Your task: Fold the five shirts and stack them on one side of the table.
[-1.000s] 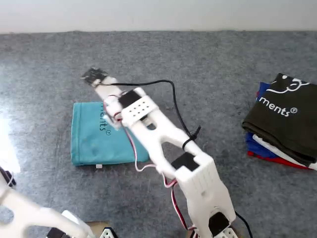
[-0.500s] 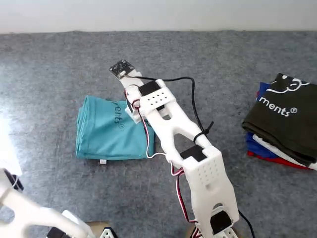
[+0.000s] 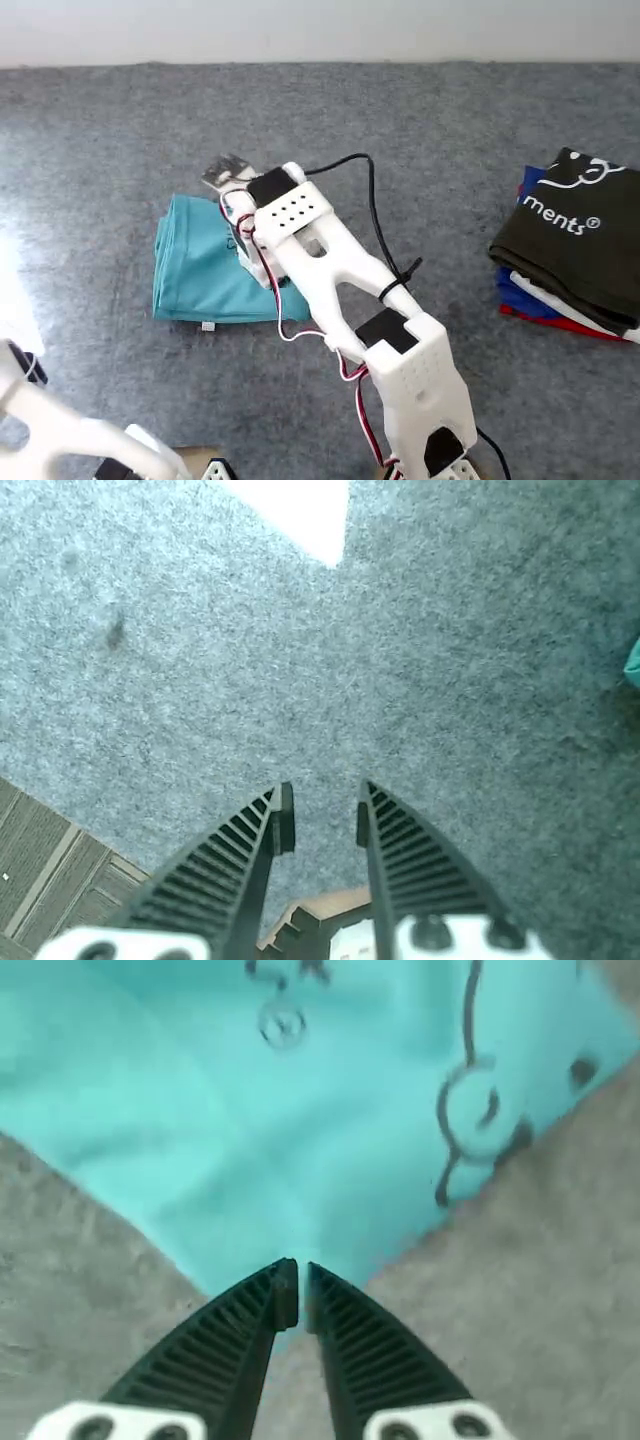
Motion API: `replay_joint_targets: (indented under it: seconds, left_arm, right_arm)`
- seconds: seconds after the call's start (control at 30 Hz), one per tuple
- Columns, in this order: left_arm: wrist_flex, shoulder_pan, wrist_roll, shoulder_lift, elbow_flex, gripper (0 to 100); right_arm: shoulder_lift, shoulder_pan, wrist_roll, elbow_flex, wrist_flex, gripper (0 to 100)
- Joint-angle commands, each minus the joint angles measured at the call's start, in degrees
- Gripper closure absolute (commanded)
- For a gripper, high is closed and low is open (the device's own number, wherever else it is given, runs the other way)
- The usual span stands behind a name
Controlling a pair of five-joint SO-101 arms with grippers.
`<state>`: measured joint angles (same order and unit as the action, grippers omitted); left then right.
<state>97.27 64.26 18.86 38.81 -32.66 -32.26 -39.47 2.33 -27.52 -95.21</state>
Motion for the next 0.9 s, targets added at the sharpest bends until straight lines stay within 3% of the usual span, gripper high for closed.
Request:
replay_joint_targets:
  seconds: [0.0, 0.17, 0.47, 0.87]
  left_arm:
    - [-0.09, 0.53, -0.09, 1.32, 0.31, 89]
    - [-0.18, 0.53, -0.09, 1.32, 0.31, 89]
    - [-0.53, 0.53, -0.09, 1.32, 0.31, 89]
    - [-0.53, 0.53, -0.09, 1.32, 0.31, 89]
  right_arm:
    - [4.0, -0.48, -10.29, -2.37, -6.55, 80.7]
    - [4.09, -0.66, -24.97, -2.37, -4.26, 65.6]
    - [1.71, -3.3, -25.58, -2.11, 12.53, 62.6]
    - [-8.04, -3.3, -29.36, -2.02, 9.45, 62.6]
